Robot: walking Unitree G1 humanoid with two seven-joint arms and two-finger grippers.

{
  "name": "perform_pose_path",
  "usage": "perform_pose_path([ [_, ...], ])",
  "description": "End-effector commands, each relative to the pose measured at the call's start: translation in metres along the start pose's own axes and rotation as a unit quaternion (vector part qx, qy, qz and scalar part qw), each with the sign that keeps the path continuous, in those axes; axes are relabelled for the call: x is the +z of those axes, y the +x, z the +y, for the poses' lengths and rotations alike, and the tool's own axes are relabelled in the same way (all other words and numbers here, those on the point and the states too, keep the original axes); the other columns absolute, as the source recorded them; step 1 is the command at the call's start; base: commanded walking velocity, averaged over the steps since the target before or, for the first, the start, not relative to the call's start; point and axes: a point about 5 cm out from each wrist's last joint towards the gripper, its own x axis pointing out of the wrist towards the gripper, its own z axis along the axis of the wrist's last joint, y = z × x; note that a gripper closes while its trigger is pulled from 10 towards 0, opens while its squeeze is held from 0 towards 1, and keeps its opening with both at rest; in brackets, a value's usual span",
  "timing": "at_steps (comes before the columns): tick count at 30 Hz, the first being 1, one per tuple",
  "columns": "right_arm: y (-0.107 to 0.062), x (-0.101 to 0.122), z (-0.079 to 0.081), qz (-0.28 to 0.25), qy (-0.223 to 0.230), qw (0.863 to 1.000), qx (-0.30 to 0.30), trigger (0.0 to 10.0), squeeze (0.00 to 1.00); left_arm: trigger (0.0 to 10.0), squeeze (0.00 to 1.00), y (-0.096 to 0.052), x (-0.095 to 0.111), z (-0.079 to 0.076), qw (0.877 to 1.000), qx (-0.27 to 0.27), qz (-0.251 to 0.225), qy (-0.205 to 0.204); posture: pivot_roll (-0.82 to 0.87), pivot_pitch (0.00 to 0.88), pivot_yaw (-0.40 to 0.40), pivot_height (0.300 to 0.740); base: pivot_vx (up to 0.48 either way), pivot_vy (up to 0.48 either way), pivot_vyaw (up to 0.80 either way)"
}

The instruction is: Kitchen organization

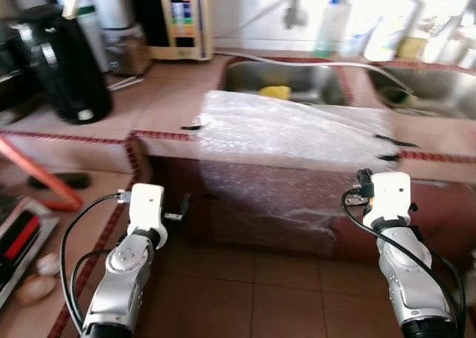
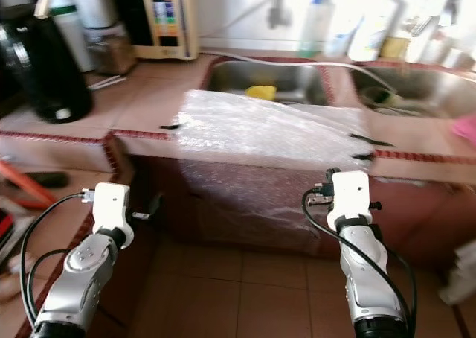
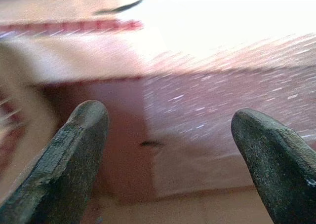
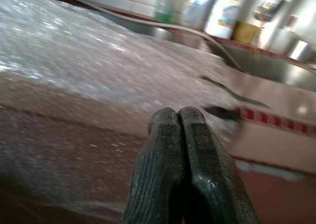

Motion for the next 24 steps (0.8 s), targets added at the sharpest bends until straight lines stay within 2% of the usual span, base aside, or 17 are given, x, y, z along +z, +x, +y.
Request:
perform_pose_path([
  [1,0.004,0.010,0.004,-0.018,0.001,1.000,0.006,10.0,0.00,10.0,0.00,0.000,-0.001,0.000,1.000,-0.002,0.000,-0.005,0.03,0.000,0.026,0.740,0.000,0.000,-0.51],
  [11,0.006,0.011,0.010,-0.021,0.005,1.000,0.010,10.0,0.00,10.0,0.00,0.002,-0.001,-0.004,1.000,-0.019,0.001,-0.013,0.03,0.000,0.031,0.740,0.000,0.000,0.00],
  [21,0.006,0.010,0.017,-0.016,0.012,1.000,0.018,10.0,0.00,10.0,0.00,0.003,-0.002,-0.007,0.999,-0.031,0.004,-0.017,0.03,0.000,0.033,0.740,0.000,-0.343,0.00],
  [24,0.006,0.010,0.017,-0.015,0.013,1.000,0.018,10.0,0.00,10.0,0.00,0.003,-0.002,-0.007,0.999,-0.032,0.004,-0.017,0.03,0.000,0.033,0.740,0.000,-0.285,-0.46],
])
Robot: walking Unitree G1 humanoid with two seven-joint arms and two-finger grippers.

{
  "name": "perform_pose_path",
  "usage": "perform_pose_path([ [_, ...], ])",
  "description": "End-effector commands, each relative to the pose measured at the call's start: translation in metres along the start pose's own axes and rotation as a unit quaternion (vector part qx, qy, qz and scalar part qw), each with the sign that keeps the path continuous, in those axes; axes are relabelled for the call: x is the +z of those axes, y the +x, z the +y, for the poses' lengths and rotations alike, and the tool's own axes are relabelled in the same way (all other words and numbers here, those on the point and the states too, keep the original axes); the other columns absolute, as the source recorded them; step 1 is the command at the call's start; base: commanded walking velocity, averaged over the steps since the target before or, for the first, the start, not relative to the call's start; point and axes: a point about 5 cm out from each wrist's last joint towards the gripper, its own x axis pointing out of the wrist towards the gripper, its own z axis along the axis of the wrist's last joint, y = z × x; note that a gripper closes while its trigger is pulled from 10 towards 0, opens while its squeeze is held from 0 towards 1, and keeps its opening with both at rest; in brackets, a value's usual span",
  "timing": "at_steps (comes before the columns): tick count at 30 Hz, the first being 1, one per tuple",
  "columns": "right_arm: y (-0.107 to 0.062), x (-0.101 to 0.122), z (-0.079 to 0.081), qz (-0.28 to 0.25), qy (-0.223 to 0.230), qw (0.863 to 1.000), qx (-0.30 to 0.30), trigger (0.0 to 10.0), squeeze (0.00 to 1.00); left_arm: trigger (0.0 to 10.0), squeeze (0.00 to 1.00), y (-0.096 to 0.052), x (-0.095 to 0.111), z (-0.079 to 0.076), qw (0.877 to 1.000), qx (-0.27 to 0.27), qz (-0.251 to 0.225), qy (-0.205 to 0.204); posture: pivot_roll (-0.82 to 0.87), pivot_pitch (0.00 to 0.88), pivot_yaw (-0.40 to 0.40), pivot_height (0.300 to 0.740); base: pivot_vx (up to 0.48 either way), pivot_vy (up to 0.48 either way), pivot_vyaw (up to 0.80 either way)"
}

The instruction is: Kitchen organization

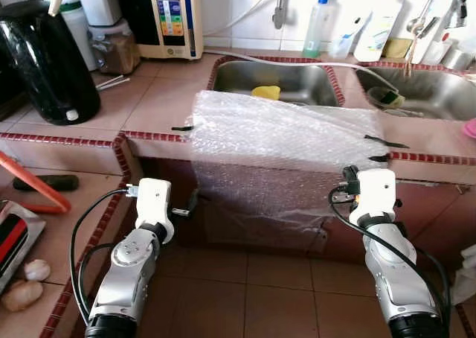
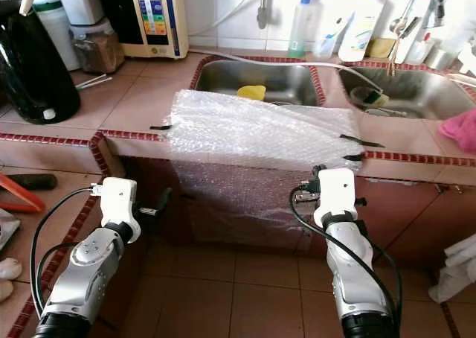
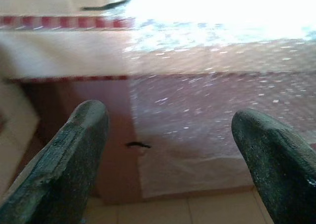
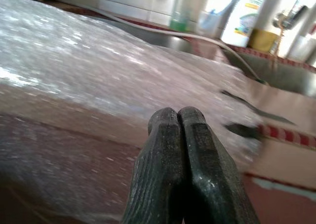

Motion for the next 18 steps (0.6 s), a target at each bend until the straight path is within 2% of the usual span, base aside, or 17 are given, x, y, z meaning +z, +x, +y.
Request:
perform_pose_path([
  [1,0.0005,0.0043,-0.0034,-0.005,-0.002,1.000,-0.003,10.0,0.00,10.0,0.00,0.0019,0.0008,-0.0033,1.000,-0.007,0.000,-0.001,0.03,0.000,0.033,0.740,0.000,-0.289,-0.48],
  [18,0.0010,0.0043,-0.0053,-0.003,-0.005,1.000,-0.005,10.0,0.00,10.0,0.00,0.0024,-0.0012,-0.0058,1.000,-0.015,0.007,-0.003,0.02,0.000,0.031,0.740,0.000,-0.292,-0.45],
])
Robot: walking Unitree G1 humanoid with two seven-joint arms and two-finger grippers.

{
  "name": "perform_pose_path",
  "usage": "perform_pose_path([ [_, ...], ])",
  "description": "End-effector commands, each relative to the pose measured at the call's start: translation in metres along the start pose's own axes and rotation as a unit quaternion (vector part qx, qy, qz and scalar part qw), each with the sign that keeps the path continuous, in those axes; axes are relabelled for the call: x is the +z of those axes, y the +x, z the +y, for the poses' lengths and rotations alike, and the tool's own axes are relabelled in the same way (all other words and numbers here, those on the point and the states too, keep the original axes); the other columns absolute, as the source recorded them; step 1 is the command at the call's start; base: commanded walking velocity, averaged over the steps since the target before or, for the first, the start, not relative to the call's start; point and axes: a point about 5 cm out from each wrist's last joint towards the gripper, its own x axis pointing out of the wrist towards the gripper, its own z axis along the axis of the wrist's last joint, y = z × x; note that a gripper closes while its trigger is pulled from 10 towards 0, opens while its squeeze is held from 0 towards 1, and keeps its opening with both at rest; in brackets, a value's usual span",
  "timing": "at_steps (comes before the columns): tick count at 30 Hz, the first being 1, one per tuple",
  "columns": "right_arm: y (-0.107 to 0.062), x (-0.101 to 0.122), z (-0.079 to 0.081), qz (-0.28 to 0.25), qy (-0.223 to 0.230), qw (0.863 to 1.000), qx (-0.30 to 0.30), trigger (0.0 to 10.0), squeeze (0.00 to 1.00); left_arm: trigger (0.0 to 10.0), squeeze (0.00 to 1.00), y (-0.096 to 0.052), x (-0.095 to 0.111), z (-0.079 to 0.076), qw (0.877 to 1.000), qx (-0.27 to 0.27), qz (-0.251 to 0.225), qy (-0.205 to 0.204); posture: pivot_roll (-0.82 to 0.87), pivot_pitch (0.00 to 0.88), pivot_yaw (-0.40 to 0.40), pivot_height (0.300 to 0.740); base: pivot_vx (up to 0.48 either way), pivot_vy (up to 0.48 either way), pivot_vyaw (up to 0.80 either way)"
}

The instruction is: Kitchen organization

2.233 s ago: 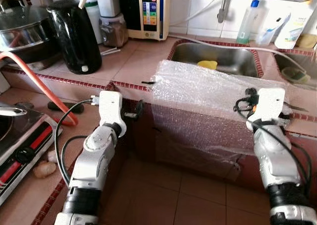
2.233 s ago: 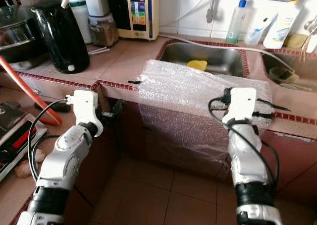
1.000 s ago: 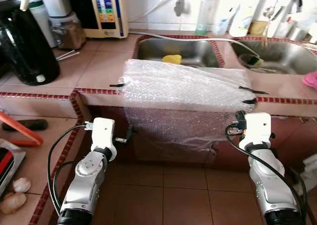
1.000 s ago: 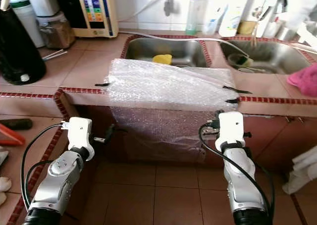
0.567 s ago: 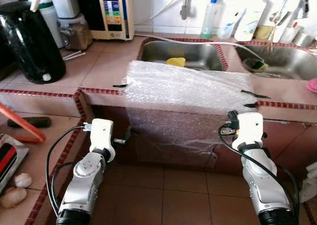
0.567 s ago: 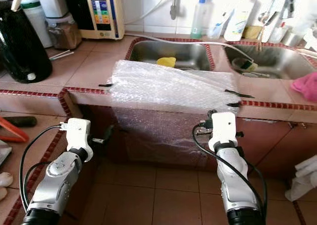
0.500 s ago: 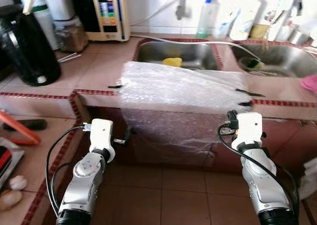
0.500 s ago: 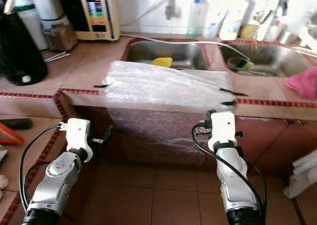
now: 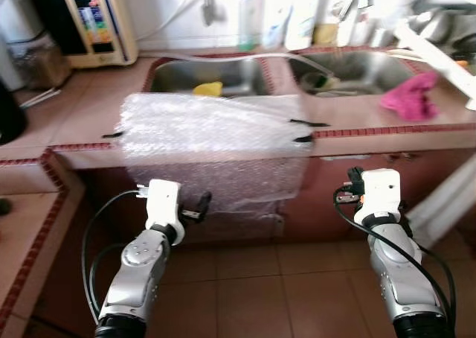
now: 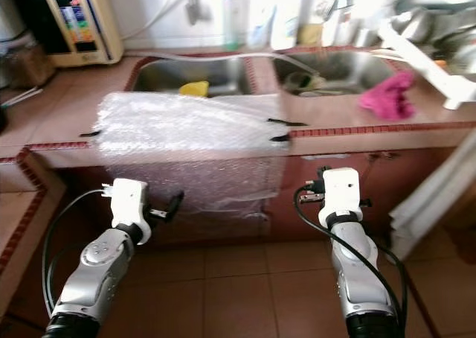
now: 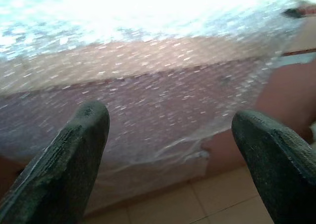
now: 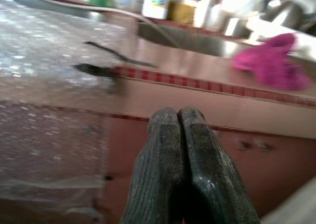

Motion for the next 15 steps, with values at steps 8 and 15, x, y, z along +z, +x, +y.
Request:
perform_pose_path([
  [8,0.0008,0.0062,0.0035,-0.012,0.000,1.000,0.010,10.0,0.00,10.0,0.00,0.0015,0.0023,0.0065,1.000,0.007,0.003,-0.009,0.02,0.000,0.029,0.740,0.000,-0.297,0.00],
  [15,0.0011,0.0065,0.0051,-0.012,-0.001,1.000,0.012,10.0,0.00,10.0,0.00,0.0044,0.0044,0.0064,1.000,0.005,0.001,-0.010,0.01,0.000,0.030,0.740,0.000,-0.302,0.00],
])
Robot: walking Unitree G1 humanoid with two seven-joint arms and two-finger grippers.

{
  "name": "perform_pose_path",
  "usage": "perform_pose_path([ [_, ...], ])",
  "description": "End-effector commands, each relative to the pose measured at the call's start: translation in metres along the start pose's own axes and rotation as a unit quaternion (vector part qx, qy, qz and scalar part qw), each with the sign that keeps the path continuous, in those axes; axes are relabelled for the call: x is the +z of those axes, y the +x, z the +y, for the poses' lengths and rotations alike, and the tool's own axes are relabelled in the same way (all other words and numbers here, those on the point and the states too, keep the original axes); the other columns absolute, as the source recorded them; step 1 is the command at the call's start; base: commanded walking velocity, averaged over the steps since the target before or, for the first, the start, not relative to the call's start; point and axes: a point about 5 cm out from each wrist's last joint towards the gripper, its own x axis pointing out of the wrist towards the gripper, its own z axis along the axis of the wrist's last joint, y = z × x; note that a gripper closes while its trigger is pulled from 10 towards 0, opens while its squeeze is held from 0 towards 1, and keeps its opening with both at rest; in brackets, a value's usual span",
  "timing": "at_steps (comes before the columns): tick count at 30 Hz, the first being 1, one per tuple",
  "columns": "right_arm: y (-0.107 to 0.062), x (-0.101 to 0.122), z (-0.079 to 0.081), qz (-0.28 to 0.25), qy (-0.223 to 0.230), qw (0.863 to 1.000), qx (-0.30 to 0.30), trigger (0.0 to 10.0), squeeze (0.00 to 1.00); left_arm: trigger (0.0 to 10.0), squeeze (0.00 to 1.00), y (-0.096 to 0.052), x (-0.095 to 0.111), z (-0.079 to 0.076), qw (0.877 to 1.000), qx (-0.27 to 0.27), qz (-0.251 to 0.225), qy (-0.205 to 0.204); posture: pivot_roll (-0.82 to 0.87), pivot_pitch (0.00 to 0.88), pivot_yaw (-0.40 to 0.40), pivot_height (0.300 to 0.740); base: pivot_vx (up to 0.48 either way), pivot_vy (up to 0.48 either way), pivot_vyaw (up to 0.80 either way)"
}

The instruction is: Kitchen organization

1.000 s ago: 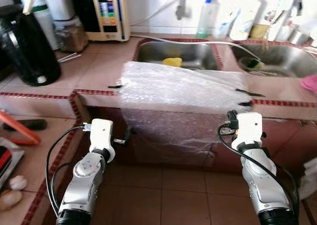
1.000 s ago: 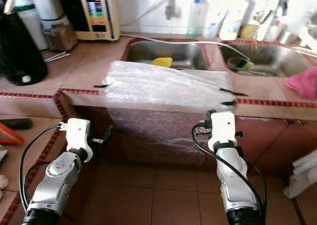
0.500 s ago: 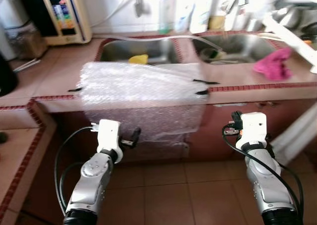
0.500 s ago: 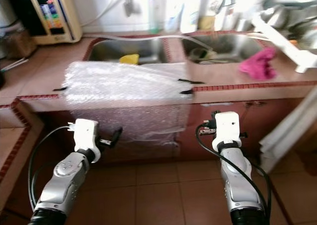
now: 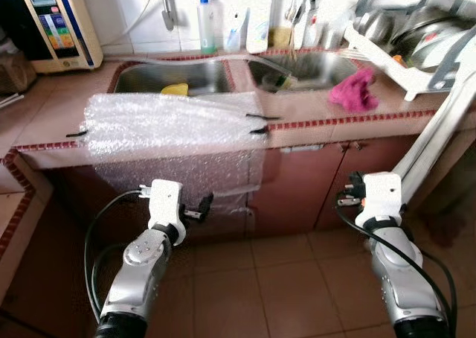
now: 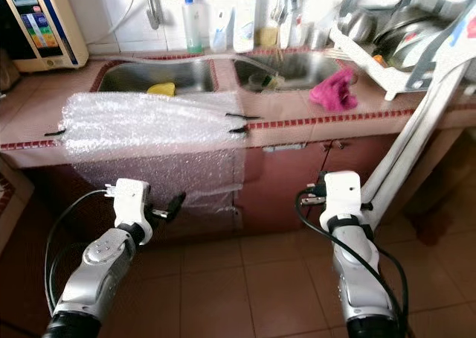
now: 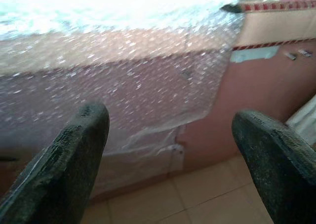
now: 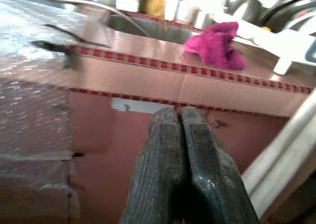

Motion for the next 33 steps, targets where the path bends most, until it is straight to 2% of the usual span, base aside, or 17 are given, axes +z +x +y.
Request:
perform_pose_path([
  [1,0.002,0.008,-0.002,-0.016,-0.005,1.000,0.000,10.0,0.00,10.0,0.00,0.002,0.001,-0.001,1.000,-0.005,0.000,-0.003,0.01,0.000,0.030,0.740,0.000,-0.307,0.00],
  [23,0.003,0.006,0.000,-0.010,0.000,1.000,-0.003,10.0,0.00,10.0,0.00,0.005,-0.001,0.007,1.000,0.001,0.010,-0.001,0.01,0.000,0.036,0.740,0.000,-0.307,0.00],
  [33,0.003,0.006,-0.005,-0.009,-0.005,1.000,-0.006,10.0,0.00,10.0,0.00,0.010,-0.001,0.010,1.000,0.002,0.013,-0.003,-0.01,0.000,0.038,0.740,0.000,-0.060,-0.76],
])
